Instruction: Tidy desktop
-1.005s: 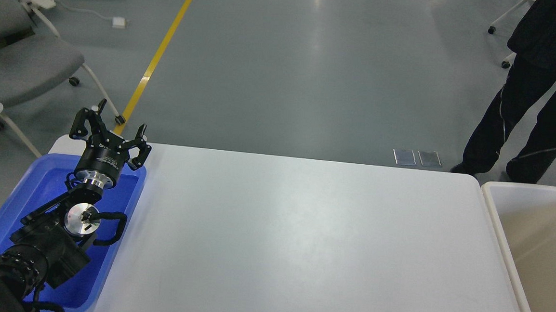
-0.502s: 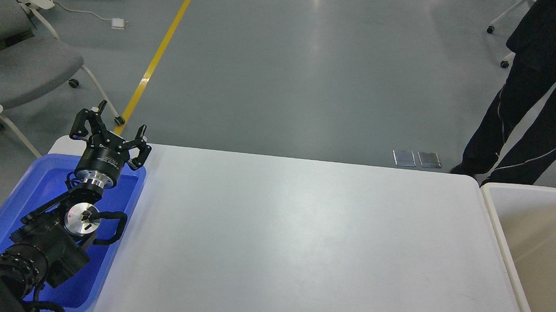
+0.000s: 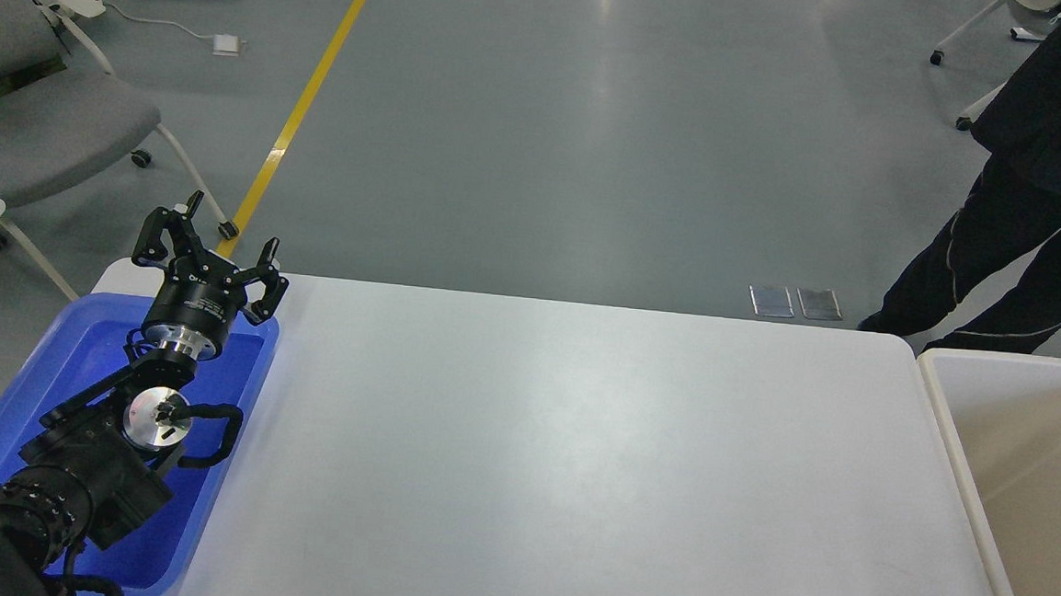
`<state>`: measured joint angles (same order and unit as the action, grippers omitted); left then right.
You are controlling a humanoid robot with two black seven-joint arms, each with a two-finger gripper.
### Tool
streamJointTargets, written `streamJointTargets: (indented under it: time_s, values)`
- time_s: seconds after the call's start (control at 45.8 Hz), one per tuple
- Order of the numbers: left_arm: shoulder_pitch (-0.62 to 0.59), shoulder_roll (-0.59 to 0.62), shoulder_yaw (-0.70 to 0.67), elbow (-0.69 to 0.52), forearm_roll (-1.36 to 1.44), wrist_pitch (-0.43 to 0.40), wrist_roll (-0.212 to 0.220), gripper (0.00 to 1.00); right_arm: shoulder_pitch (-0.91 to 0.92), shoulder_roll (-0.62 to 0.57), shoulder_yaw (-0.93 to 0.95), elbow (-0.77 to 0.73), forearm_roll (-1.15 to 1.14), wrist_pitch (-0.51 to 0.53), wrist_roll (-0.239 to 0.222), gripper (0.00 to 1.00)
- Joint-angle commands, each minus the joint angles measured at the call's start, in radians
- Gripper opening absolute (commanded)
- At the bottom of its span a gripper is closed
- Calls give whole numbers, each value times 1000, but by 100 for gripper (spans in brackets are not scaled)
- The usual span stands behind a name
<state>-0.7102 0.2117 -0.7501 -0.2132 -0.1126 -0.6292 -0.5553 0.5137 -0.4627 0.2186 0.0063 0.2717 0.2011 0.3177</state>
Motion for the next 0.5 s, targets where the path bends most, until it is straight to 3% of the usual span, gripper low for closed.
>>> streamJointTargets:
  time_s: [0.0,0.044,0.087,0.175,0.24,0.481]
  values:
    - [0,0,0,0,1,0,0,100,-1,12,-1,-11,-2,-15,-8,8]
    - [0,0,0,0,1,-1,0,100,0,12,-1,-11,-2,-15,-11,30]
    - [0,0,0,0,1,-1,0,100,0,10,-1,-11,0,-15,-11,62]
    - [0,0,0,0,1,-1,0,100,2,10,-4,-12,-2,-17,-11,91]
    - [0,0,0,0,-1,0,0,100,5,9,-4,-12,0,-15,-11,99]
    - [0,0,0,0,1,-1,0,100,14,6,-11,-11,-2,-8,-11,100]
